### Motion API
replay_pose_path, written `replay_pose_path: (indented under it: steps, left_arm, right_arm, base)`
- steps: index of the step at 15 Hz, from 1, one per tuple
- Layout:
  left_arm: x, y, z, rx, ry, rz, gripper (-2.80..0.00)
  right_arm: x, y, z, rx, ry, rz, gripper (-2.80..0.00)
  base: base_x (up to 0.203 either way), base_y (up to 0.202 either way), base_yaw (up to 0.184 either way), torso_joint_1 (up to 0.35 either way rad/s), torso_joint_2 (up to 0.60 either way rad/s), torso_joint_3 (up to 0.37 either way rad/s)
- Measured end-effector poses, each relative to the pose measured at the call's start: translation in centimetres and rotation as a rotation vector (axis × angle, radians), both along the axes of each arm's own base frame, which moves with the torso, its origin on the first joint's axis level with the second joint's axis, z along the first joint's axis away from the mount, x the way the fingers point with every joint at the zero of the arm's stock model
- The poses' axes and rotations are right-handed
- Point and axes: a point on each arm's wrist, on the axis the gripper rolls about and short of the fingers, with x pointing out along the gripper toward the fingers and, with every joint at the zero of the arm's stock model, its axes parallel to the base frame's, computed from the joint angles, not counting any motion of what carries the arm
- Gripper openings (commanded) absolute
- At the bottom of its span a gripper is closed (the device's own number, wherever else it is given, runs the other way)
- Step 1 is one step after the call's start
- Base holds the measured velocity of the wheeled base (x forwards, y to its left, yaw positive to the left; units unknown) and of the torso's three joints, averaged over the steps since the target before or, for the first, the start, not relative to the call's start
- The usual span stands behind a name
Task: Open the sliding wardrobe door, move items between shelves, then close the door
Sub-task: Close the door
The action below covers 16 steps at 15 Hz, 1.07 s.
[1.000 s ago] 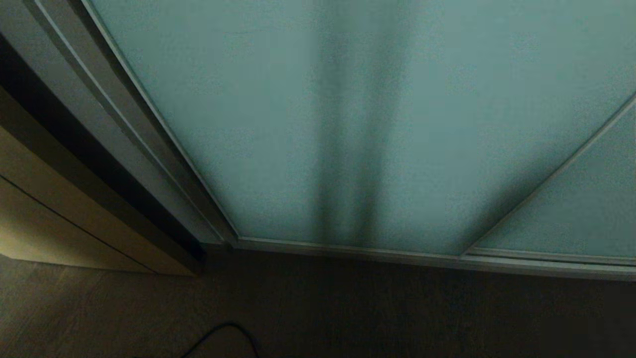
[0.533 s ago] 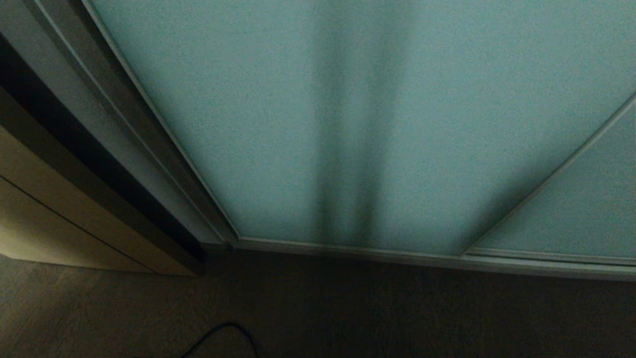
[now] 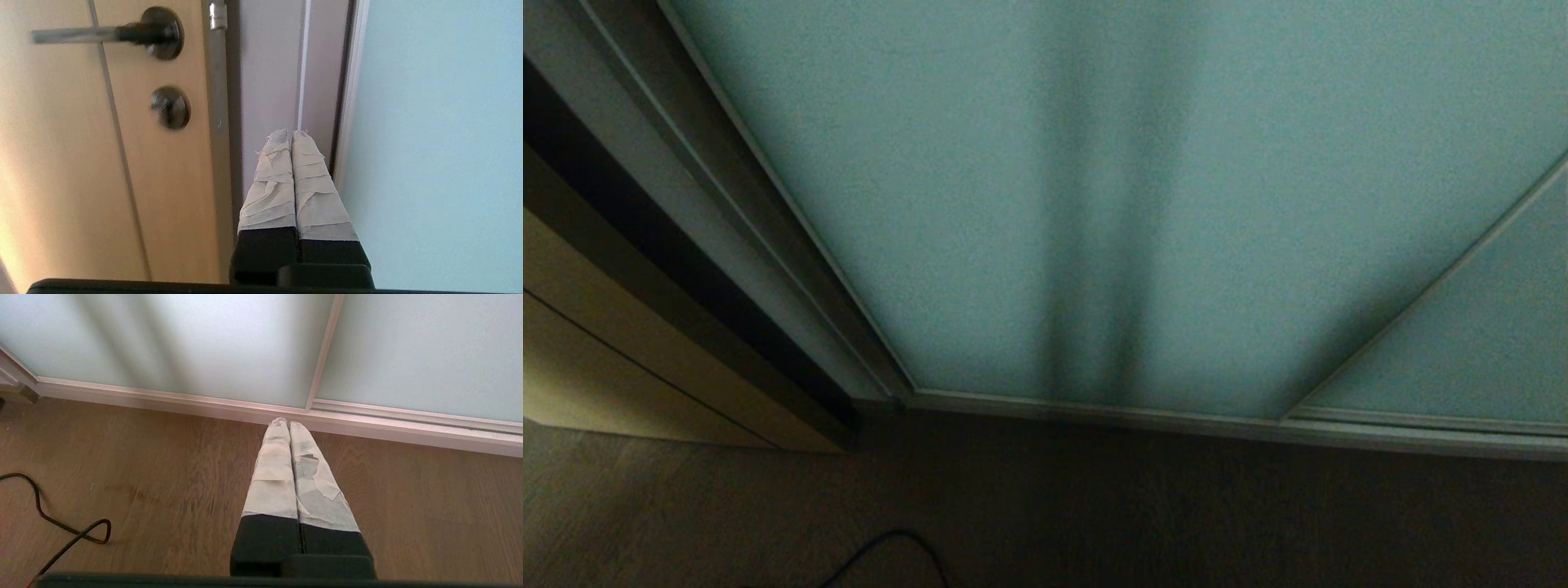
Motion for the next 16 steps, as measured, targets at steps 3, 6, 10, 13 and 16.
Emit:
replay_pose_path:
  steps: [3, 6, 10, 13, 16]
  left_arm:
    - [4.0, 0.2, 1.4, -0.016, -0.036, 0.035, -2.80]
    - [6.9, 0.3, 1.3, -0.031, 0.011, 0.055, -2.80]
    - [9.9, 0.4, 0.8, -0.047, 0.049, 0.064, -2.80]
    - [12.2, 0.4, 0.8, -0.049, 0.061, 0.059, -2.80]
    - [14.1, 0.4, 1.7, -0.038, 0.053, 0.043, -2.80]
  right_arm:
    - [0.0, 0.0, 0.0, 0.000, 0.000, 0.000, -2.80]
    - [0.0, 0.0, 0.0, 0.000, 0.000, 0.000, -2.80]
    - [0.0, 0.0, 0.0, 0.000, 0.000, 0.000, -2.80]
    - [0.0, 0.0, 0.0, 0.000, 0.000, 0.000, -2.80]
    - [0.0, 0.0, 0.0, 0.000, 0.000, 0.000, -2.80]
  base:
    - [0.000, 0.000, 0.000, 0.000, 0.00, 0.000]
    - [0.000, 0.000, 0.000, 0.000, 0.00, 0.000]
    - [0.000, 0.000, 0.000, 0.000, 0.00, 0.000]
    - [0.000, 0.000, 0.000, 0.000, 0.00, 0.000]
    - [0.000, 0.000, 0.000, 0.000, 0.00, 0.000]
